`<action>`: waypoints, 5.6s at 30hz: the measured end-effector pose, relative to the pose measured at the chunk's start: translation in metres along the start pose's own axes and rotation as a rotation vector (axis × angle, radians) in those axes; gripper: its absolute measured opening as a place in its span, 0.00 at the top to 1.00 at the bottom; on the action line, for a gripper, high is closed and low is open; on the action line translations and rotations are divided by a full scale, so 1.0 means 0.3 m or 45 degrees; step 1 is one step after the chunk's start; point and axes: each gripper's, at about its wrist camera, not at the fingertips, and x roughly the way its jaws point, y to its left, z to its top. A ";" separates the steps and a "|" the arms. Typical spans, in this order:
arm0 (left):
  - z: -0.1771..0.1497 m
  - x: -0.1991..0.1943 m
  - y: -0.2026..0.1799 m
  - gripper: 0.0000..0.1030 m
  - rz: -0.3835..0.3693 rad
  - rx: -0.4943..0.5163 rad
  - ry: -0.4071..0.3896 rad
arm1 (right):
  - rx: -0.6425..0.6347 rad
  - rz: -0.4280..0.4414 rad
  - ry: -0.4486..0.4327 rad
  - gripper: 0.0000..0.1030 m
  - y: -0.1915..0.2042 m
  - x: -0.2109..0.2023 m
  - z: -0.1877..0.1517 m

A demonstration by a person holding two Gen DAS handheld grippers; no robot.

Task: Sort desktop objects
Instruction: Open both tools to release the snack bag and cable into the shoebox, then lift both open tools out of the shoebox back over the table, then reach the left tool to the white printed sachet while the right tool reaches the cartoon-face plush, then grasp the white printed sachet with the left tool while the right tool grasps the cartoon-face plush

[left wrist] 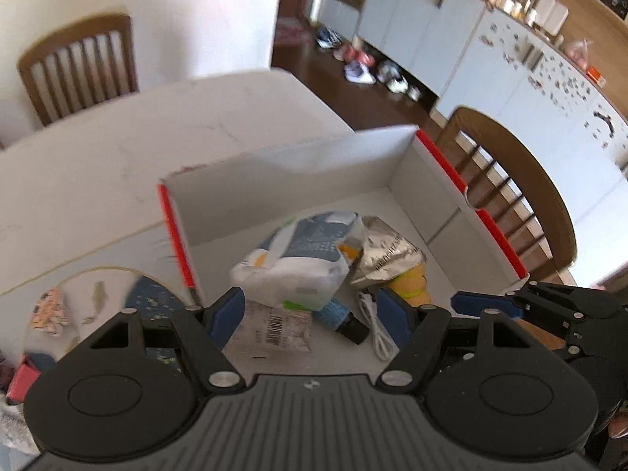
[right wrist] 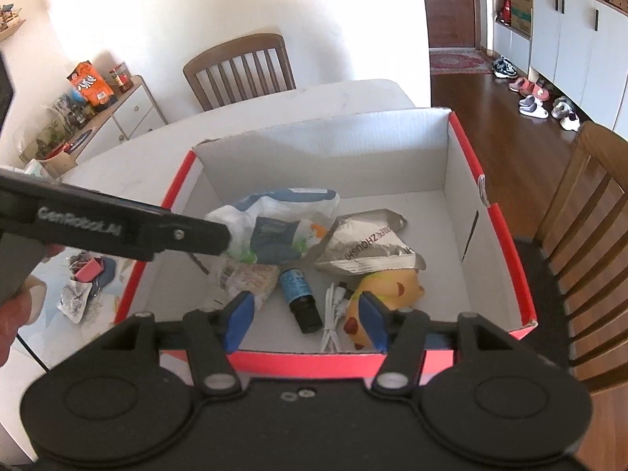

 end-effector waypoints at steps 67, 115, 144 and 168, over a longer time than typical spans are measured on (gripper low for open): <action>-0.653 -0.343 0.849 0.00 0.136 -0.088 -0.139 | -0.057 -0.046 0.008 0.15 0.827 0.253 -0.030; -0.573 -0.054 0.986 0.00 -0.072 0.427 -0.065 | -0.228 -0.066 0.205 0.16 0.936 0.800 0.161; -0.636 -0.072 0.910 0.02 -0.154 0.730 -0.071 | -0.341 -0.092 0.199 0.22 0.968 0.840 0.164; -0.648 -0.113 0.911 0.19 -0.074 0.490 -0.122 | -0.354 -0.091 0.165 0.53 0.955 0.763 0.124</action>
